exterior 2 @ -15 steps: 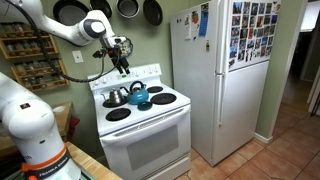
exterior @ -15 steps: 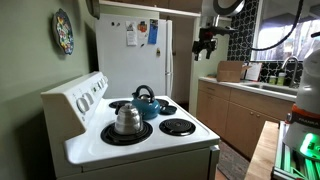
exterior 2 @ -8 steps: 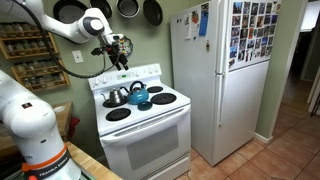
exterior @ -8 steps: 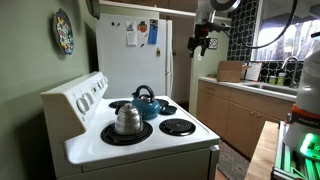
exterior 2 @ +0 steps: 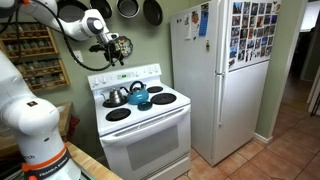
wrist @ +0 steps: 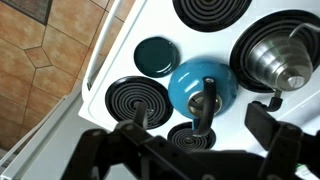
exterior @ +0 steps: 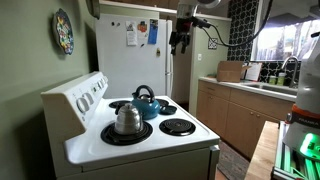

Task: Put the kettle on the stove plate

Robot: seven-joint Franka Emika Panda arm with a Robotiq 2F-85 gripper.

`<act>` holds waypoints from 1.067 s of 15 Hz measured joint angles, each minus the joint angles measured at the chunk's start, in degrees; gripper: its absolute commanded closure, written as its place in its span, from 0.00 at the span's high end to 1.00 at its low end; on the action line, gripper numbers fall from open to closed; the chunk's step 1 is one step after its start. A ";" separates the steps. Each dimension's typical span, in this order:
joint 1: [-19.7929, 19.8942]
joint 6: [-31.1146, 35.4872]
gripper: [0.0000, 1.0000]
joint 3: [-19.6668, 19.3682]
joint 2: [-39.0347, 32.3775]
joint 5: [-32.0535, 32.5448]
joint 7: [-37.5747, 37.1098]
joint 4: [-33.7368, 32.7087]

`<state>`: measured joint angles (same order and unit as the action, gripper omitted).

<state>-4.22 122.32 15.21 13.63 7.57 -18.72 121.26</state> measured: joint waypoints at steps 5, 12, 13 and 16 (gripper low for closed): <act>-1.44 0.00 1.00 -0.22 -11.62 -0.37 -0.99 -8.59; -4.91 -0.34 1.00 -2.69 -28.59 -0.36 -6.44 -22.15; -5.62 -0.34 1.00 -3.47 -30.68 -0.34 -7.28 -23.92; -7.38 -0.34 1.00 -5.73 -35.84 -0.33 -9.05 -28.60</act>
<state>-11.60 121.98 9.47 -22.21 7.24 -27.77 92.66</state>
